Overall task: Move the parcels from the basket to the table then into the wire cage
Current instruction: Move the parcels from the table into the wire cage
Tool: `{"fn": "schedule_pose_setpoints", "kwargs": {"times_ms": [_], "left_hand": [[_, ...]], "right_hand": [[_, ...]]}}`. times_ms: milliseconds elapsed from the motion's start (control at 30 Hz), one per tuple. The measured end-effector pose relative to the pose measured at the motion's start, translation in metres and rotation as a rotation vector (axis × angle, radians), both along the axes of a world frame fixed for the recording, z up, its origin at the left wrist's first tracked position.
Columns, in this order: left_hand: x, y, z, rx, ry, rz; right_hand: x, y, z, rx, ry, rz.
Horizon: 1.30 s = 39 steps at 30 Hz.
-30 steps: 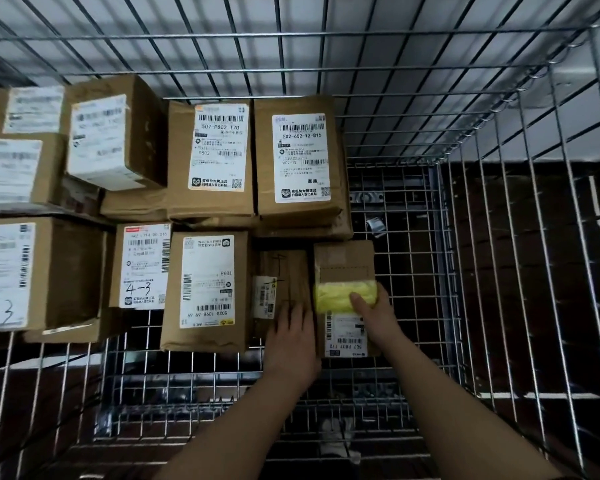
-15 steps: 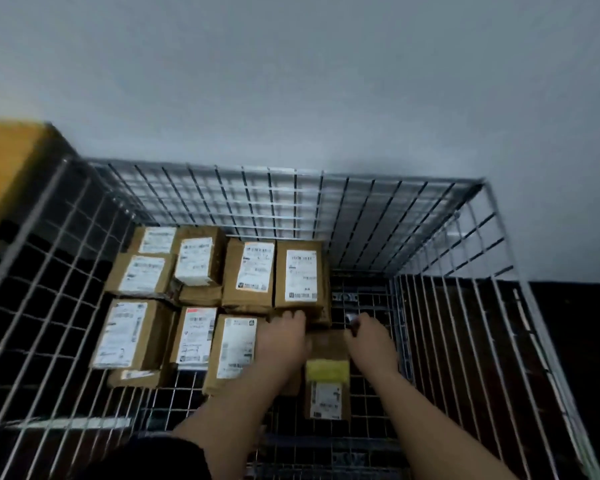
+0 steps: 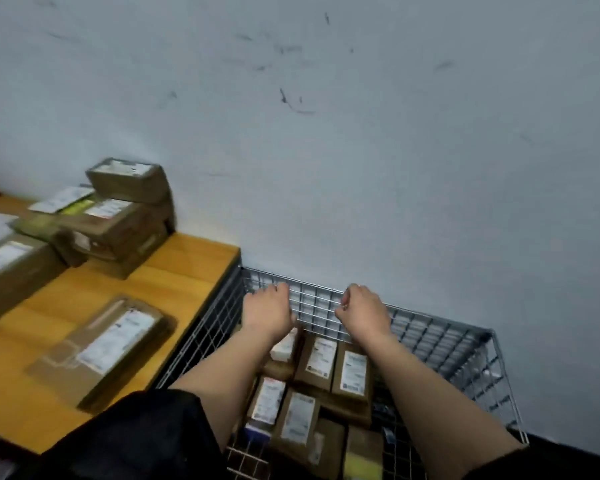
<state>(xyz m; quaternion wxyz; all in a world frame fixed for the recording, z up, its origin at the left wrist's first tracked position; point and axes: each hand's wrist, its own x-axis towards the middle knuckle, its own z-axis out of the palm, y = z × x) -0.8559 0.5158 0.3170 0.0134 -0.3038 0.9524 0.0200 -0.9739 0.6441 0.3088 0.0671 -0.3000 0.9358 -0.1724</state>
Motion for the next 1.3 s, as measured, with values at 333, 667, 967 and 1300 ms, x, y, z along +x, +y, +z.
{"fn": "schedule_pose_setpoints", "kwargs": {"times_ms": [333, 667, 967, 1300], "left_hand": [[0.183, -0.132, 0.082, -0.079, 0.08, 0.213], [0.335, -0.238, 0.101, -0.063, 0.087, 0.327], [0.369, -0.306, 0.1, -0.049, 0.074, 0.423], [0.368, -0.378, 0.11, -0.013, 0.121, 0.537]], "right_hand": [[0.151, -0.139, 0.079, -0.091, 0.06, 0.12], [0.302, -0.267, 0.095, -0.139, -0.033, 0.232], [0.334, -0.353, 0.095, -0.094, -0.056, 0.351], [0.304, -0.421, 0.097, -0.096, -0.086, 0.373]]}}
